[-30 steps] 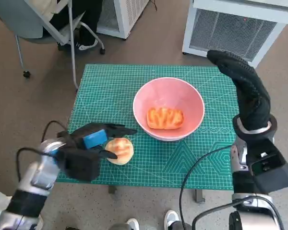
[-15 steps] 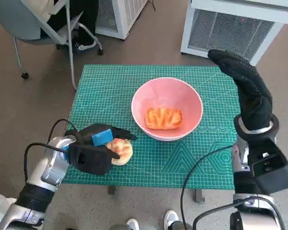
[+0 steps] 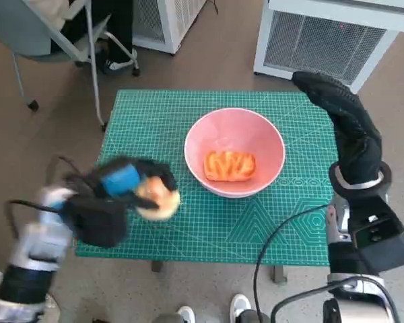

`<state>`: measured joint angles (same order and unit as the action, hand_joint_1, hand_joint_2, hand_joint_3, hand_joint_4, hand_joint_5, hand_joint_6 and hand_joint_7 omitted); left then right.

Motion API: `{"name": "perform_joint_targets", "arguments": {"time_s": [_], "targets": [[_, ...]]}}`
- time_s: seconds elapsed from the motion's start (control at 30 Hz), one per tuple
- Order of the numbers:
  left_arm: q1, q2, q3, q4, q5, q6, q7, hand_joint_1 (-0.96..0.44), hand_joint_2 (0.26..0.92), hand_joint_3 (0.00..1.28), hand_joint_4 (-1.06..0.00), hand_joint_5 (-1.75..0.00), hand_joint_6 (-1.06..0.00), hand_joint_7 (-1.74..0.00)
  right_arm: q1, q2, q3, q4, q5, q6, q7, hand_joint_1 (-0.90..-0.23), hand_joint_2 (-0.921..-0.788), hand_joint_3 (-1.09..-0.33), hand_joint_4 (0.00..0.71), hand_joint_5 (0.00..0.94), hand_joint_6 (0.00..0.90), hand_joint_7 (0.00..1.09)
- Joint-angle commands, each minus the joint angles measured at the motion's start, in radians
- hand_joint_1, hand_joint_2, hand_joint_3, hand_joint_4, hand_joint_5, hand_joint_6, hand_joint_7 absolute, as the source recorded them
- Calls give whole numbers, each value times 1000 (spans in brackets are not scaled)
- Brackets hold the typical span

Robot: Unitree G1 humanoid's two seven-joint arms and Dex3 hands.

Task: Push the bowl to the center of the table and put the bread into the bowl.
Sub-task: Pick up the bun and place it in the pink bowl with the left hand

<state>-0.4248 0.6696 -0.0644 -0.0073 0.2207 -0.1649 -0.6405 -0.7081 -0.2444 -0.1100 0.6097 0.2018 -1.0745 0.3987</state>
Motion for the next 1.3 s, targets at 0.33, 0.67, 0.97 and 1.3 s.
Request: {"name": "perform_joint_targets", "arguments": {"time_s": [0.33,0.67,0.97,1.3], "targets": [[-172,-73,84,-105,23,-12,216,2,919,46,-710,-1154,-659,-1124,21,5,-4,10,0,12,-6,-566,-921,-778,281,0,76,539],[-364,-184,-41,51,120,-104,323,2,920,31,-707,-1121,-690,-1126,15,9,-7,19,-12,11,-15,-570,-921,-776,282,0,74,544],[-550,-312,-206,478,184,-190,297,1,920,79,-684,-1108,-605,-1243,13,15,0,15,0,24,-8,-573,-921,-773,282,0,76,542],[-658,-360,-309,725,173,-76,22,-150,889,47,-265,-80,-291,-334,28,12,-7,-12,-1,30,-15,-577,-921,-768,282,0,77,538]]}}
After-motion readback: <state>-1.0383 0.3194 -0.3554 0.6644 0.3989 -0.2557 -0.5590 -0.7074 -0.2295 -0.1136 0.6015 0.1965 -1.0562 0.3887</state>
